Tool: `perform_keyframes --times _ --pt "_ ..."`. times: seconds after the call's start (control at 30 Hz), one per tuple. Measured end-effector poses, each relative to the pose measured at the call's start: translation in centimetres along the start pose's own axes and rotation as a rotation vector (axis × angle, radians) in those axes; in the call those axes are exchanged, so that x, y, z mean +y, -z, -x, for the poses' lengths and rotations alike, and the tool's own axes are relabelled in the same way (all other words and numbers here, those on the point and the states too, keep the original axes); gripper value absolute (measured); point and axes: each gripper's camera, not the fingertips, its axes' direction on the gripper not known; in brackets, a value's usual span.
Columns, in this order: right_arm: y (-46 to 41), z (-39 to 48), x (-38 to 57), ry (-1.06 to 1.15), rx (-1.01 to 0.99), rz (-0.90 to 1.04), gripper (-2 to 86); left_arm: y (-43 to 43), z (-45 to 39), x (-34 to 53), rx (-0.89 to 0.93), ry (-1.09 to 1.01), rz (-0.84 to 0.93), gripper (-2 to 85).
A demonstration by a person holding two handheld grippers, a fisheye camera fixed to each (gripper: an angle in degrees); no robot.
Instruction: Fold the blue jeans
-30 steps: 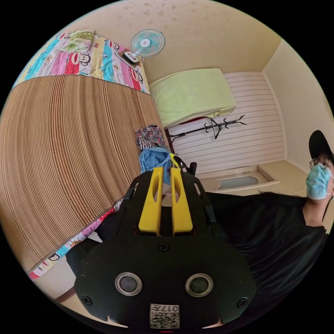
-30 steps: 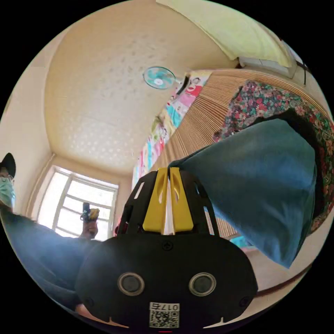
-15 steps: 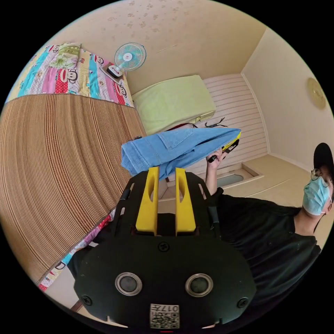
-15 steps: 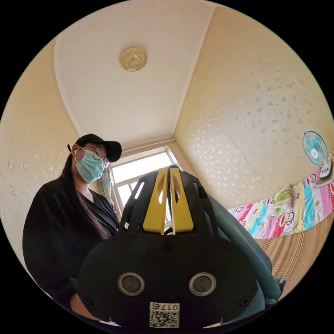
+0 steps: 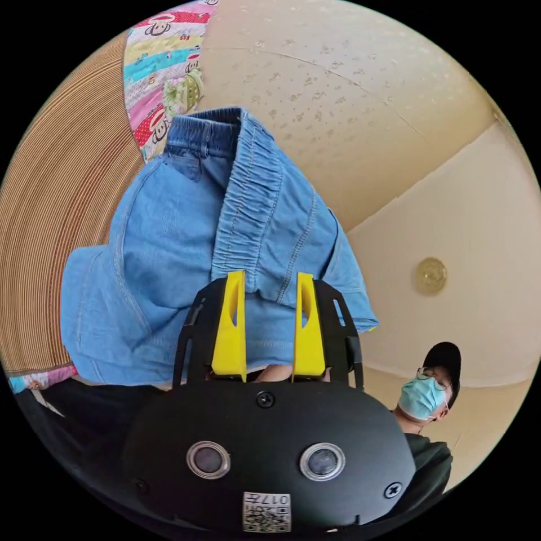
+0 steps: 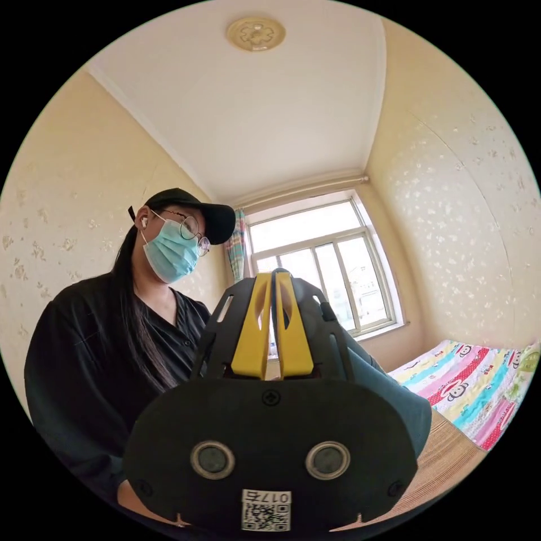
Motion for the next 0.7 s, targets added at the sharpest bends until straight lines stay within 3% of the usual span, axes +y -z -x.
perform_keyframes --times 0.13,0.27,0.47,0.7 --pt "-2.9 0.9 3.5 0.004 0.062 0.096 0.9 -0.2 -0.6 0.5 -0.130 -0.046 0.088 5.0" --pt "-3.5 0.5 6.8 -0.029 0.078 0.058 1.0 0.3 -1.9 1.6 0.092 -0.132 0.088 -0.4" --pt "-3.8 -1.2 10.8 -0.049 0.024 -0.020 1.3 2.5 -8.5 3.0 0.157 -0.395 0.092 -0.9" --pt "-3.3 -0.8 14.5 -0.020 0.227 -0.034 2.8 2.0 -17.5 6.1 0.232 -0.662 0.125 -1.0"
